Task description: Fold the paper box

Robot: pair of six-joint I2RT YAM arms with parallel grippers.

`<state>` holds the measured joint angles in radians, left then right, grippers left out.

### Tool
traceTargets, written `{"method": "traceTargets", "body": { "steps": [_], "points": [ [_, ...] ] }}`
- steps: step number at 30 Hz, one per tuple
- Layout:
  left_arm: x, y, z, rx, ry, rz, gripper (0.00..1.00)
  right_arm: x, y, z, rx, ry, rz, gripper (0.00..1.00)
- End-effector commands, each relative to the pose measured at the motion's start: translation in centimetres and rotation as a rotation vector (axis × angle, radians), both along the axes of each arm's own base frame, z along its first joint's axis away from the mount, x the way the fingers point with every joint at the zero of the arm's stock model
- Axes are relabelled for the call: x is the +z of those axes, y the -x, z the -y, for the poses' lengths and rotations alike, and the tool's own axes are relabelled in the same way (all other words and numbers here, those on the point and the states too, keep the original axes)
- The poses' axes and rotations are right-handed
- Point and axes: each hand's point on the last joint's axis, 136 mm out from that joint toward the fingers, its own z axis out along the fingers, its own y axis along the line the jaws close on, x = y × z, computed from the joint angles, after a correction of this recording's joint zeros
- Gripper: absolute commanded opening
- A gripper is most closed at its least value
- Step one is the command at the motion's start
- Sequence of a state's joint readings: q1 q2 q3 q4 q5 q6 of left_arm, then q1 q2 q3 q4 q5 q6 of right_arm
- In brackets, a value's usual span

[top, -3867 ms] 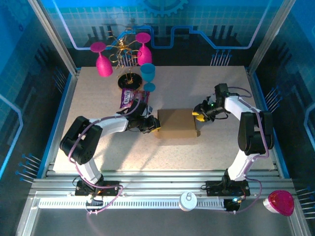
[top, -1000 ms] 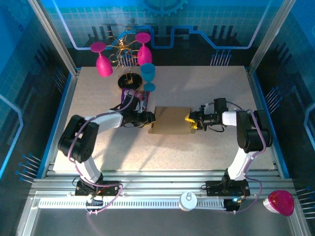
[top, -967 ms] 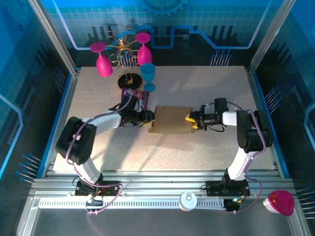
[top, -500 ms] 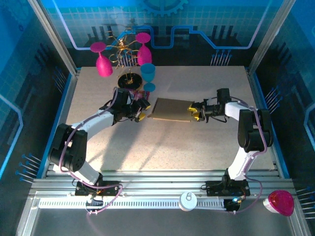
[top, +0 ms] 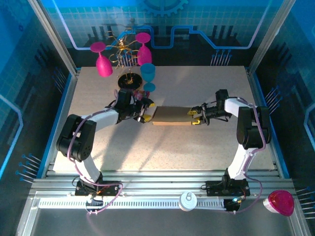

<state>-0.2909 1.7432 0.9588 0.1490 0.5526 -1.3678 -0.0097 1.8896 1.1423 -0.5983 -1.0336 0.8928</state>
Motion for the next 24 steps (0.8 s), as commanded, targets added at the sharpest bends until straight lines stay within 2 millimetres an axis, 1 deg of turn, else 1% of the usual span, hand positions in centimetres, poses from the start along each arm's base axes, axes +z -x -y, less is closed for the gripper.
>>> {"method": "traceTargets", "body": {
  "steps": [1, 4, 6, 8, 11, 14, 17, 18, 19, 21, 23, 24],
  "points": [
    [-0.6, 1.4, 0.5, -0.021, 0.068, -0.081, 0.70, 1.2, -0.7, 0.3, -0.008, -0.045, -0.006, 0.30],
    [-2.1, 3.2, -0.7, -0.063, -0.046, -0.143, 0.71, 1.4, -1.0, 0.3, -0.008, -0.048, -0.001, 0.30],
    [-2.5, 3.5, -1.0, -0.060, -0.067, -0.147, 0.71, 1.4, -1.1, 0.3, -0.006, -0.049, -0.001, 0.30],
    [-2.6, 3.1, -0.8, -0.035, -0.030, -0.148, 0.71, 1.5, -1.0, 0.2, -0.002, -0.054, -0.003, 0.30],
    [-2.0, 1.9, 0.1, -0.009, 0.022, -0.125, 0.71, 1.3, -0.8, -0.2, 0.009, -0.059, -0.010, 0.30],
    [-1.4, 0.9, 0.3, 0.041, 0.061, -0.107, 0.72, 1.1, -0.4, -0.2, 0.015, -0.054, -0.019, 0.30],
    [-1.4, 0.8, 0.4, 0.077, 0.100, -0.114, 0.73, 0.8, -0.2, -0.2, 0.015, -0.053, -0.026, 0.30],
    [-1.5, 1.0, 0.7, 0.073, 0.112, -0.128, 0.78, 0.8, -0.2, -0.2, 0.012, -0.055, -0.028, 0.30],
    [-1.6, 1.4, 1.0, 0.061, 0.120, -0.142, 0.78, 0.8, -0.3, -0.2, 0.009, -0.057, -0.026, 0.30],
    [-2.0, 2.3, 1.4, 0.040, 0.120, -0.182, 0.78, 0.9, -0.5, -0.2, 0.005, -0.060, -0.025, 0.30],
    [-2.7, 3.1, 1.4, 0.037, 0.113, -0.219, 0.78, 1.0, -0.6, -0.3, 0.005, -0.062, -0.026, 0.30],
    [-2.9, 3.2, 1.3, 0.049, 0.119, -0.226, 0.78, 1.0, -0.7, -0.3, 0.004, -0.064, -0.027, 0.30]
  ]
}}
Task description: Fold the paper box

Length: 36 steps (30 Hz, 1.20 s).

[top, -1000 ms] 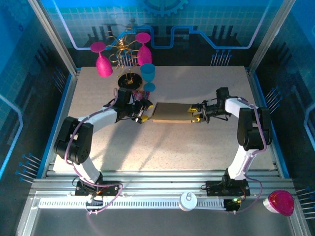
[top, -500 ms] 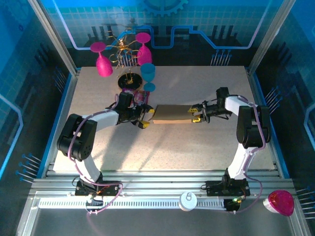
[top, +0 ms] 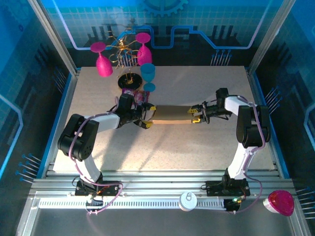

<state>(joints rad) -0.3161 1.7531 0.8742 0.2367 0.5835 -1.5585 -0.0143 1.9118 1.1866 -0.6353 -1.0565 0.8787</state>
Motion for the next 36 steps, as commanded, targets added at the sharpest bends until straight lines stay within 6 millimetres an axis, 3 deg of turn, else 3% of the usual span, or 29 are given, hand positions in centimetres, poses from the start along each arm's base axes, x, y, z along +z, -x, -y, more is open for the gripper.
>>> {"method": "traceTargets", "body": {
  "steps": [1, 11, 15, 21, 25, 28, 33, 36],
  "points": [
    [-1.1, 1.1, 0.4, 0.014, 0.044, -0.072, 0.78, 0.4, -0.1, -0.3, 0.001, -0.045, -0.025, 0.30],
    [-0.7, 0.0, 2.8, 0.078, 0.131, -0.059, 0.71, -0.1, 0.2, -0.9, 0.015, -0.052, -0.041, 0.30],
    [-0.5, 0.0, 2.7, 0.115, 0.133, -0.055, 0.61, -0.3, 0.4, -0.9, 0.014, -0.054, -0.049, 0.32],
    [0.1, 0.8, 1.5, 0.221, 0.121, -0.148, 0.45, 0.1, 0.4, -0.6, 0.035, -0.016, -0.009, 0.52],
    [0.7, 2.0, 0.3, 0.287, 0.085, -0.231, 0.38, 1.8, -0.4, 0.1, 0.041, 0.034, 0.085, 0.61],
    [0.8, 2.9, -0.2, 0.315, 0.065, -0.309, 0.36, 3.6, -1.2, 0.6, 0.030, 0.056, 0.164, 0.63],
    [0.7, 5.1, -1.3, 0.347, 0.018, -0.481, 0.36, 7.1, -2.5, 2.5, -0.002, 0.154, 0.383, 0.61],
    [0.9, 6.7, -2.3, 0.358, -0.022, -0.591, 0.33, 9.3, -3.0, 3.6, 0.005, 0.270, 0.566, 0.54]
  ]
}}
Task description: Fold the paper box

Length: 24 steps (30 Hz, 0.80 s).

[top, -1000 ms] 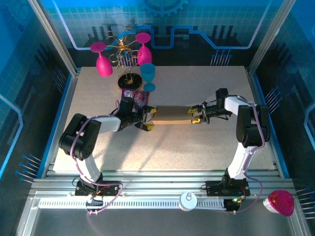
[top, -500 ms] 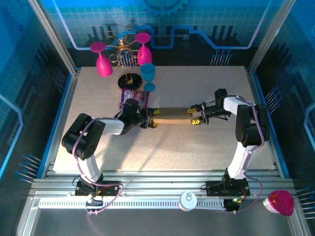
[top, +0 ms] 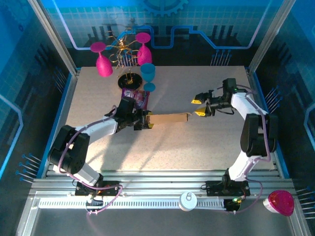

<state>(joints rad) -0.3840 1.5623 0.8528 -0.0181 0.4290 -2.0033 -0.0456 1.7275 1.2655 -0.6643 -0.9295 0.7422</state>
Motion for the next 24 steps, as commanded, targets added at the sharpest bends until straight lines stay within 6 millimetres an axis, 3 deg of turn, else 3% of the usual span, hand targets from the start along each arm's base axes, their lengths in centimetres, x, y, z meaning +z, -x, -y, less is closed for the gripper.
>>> {"method": "traceTargets", "body": {
  "steps": [1, 7, 11, 13, 17, 19, 24],
  "points": [
    [-0.6, 3.5, -2.1, 0.053, -0.044, -0.259, 0.32, 3.6, -1.1, 1.7, 0.005, 0.166, 0.279, 0.50],
    [0.4, 4.2, -4.3, 0.160, -0.065, -0.345, 0.29, 5.5, -0.1, -0.1, 0.201, 0.593, 0.679, 0.33],
    [0.0, 4.4, -5.2, 0.219, -0.045, -0.417, 0.27, 8.8, 1.1, -2.8, 0.228, 0.725, 1.177, 0.29],
    [-0.7, 4.0, -5.3, 0.256, -0.006, -0.434, 0.24, 9.1, 2.1, -3.6, 0.249, 0.779, 1.356, 0.30],
    [-1.4, 3.6, -6.3, 0.286, -0.024, -0.460, 0.20, 6.0, 3.6, -5.3, 0.476, 0.770, 1.421, 0.32],
    [-1.6, 3.3, -6.4, 0.287, -0.022, -0.478, 0.20, 6.8, 3.7, -6.3, 0.542, 0.735, 1.446, 0.32],
    [-1.9, 2.3, -6.9, 0.301, -0.032, -0.499, 0.20, 5.3, 4.0, -8.0, 0.722, 0.692, 1.421, 0.29]
  ]
}}
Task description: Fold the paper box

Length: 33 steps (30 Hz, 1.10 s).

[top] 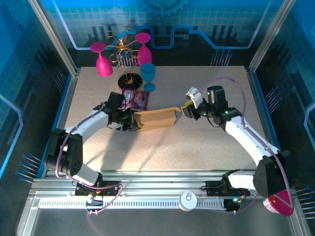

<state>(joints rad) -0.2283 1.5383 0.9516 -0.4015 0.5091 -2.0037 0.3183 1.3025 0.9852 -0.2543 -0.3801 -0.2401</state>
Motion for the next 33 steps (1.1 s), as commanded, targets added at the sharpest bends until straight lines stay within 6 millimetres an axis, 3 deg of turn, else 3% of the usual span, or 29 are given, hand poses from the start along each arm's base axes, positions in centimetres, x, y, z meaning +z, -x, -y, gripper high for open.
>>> {"method": "traceTargets", "body": {
  "steps": [1, 4, 8, 15, 25, 33],
  "points": [
    [-2.0, 0.6, -1.6, 0.191, -0.025, -0.232, 0.20, 0.9, 0.7, -1.8, 0.149, 0.064, 0.056, 0.29],
    [-2.2, 0.3, -1.7, 0.185, -0.019, -0.239, 0.20, 0.5, 0.6, -2.3, 0.160, 0.090, 0.030, 0.31],
    [-2.3, 0.2, -1.9, 0.177, -0.030, -0.245, 0.20, -1.6, 0.0, -2.5, 0.149, 0.190, -0.003, 0.25],
    [-2.5, 0.0, -1.9, 0.166, -0.031, -0.246, 0.20, -2.1, -1.2, -2.6, 0.111, 0.237, -0.036, 0.21],
    [-2.8, -0.6, -1.9, 0.165, -0.023, -0.237, 0.20, -2.4, -1.6, -3.8, 0.123, 0.232, -0.081, 0.12],
    [-2.8, -1.2, -1.7, 0.161, -0.016, -0.227, 0.20, -2.4, -2.0, -4.6, 0.132, 0.231, -0.098, 0.00]
  ]
}}
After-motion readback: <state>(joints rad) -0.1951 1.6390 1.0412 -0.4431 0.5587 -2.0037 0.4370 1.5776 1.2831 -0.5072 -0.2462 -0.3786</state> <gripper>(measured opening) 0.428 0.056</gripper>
